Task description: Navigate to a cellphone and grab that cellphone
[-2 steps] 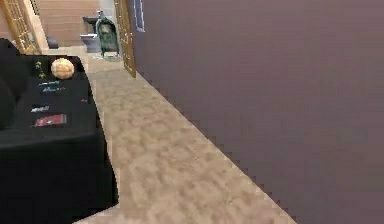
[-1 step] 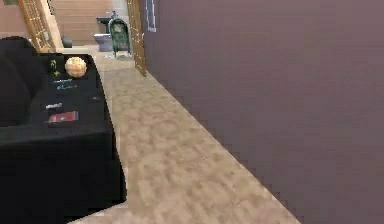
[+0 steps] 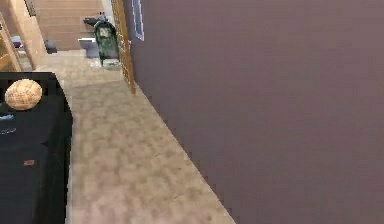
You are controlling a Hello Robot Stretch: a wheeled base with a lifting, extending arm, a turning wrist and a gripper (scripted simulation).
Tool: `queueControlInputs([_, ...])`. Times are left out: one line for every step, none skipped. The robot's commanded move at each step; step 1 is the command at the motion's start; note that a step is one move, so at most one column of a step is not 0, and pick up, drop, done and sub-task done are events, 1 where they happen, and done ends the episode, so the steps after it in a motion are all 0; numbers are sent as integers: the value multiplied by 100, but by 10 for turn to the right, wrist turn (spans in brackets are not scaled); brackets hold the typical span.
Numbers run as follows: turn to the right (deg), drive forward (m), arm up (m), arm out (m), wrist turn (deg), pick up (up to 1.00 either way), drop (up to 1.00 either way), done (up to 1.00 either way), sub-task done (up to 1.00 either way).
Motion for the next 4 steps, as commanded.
queueControlInputs([0, 30, 0, 0, 0, 0, 0, 0, 0])
queueControlInputs([-240, 0, 0, 0, 0, 0, 0, 0, 0])
queueControlInputs([0, 100, 0, 0, 0, 0, 0, 0, 0])
queueControlInputs([0, 100, 0, 0, 0, 0, 0, 0, 0])
